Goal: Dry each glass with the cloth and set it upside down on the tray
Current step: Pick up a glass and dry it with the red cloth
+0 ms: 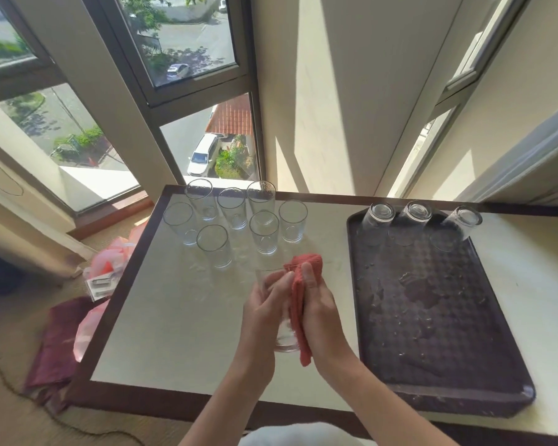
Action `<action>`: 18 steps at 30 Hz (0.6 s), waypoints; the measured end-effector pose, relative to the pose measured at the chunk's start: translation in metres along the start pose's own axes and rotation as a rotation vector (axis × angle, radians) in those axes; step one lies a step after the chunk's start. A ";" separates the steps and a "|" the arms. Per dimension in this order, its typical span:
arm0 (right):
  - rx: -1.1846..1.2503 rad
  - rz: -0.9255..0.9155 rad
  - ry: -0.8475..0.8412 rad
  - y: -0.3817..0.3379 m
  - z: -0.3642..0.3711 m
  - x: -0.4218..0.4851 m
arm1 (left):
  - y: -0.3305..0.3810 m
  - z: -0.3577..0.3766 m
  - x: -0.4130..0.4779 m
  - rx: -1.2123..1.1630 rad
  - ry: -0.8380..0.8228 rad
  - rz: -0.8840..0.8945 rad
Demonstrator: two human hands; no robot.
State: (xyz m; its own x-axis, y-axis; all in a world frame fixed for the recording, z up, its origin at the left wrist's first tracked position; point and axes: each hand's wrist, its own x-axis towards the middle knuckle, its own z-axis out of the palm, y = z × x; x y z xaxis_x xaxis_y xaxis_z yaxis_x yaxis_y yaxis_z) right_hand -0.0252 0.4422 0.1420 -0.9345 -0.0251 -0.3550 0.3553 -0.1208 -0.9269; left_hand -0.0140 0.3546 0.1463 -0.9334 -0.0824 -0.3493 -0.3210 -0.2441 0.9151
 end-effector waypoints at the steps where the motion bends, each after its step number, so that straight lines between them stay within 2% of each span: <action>1: -0.001 0.002 0.010 0.003 -0.001 -0.004 | 0.001 -0.001 0.001 -0.010 -0.030 -0.005; 4: 0.162 0.063 -0.011 0.007 -0.014 -0.010 | 0.004 -0.003 0.005 -0.023 -0.020 -0.007; 10: 0.580 0.495 -0.087 0.005 -0.027 0.009 | 0.007 -0.006 0.009 -0.047 0.120 0.107; 14: 0.734 0.552 -0.116 -0.005 -0.025 0.018 | -0.001 0.002 0.007 -0.068 0.150 0.172; 18: 0.748 0.582 -0.181 -0.001 -0.018 0.001 | 0.001 -0.009 0.012 -0.031 0.187 0.242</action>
State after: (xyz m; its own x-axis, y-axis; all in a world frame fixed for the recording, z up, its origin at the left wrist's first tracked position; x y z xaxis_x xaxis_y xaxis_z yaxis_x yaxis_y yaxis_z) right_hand -0.0259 0.4606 0.1401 -0.6273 -0.4255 -0.6522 0.7177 -0.6411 -0.2720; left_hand -0.0244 0.3449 0.1412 -0.9354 -0.3175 -0.1558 -0.0854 -0.2248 0.9707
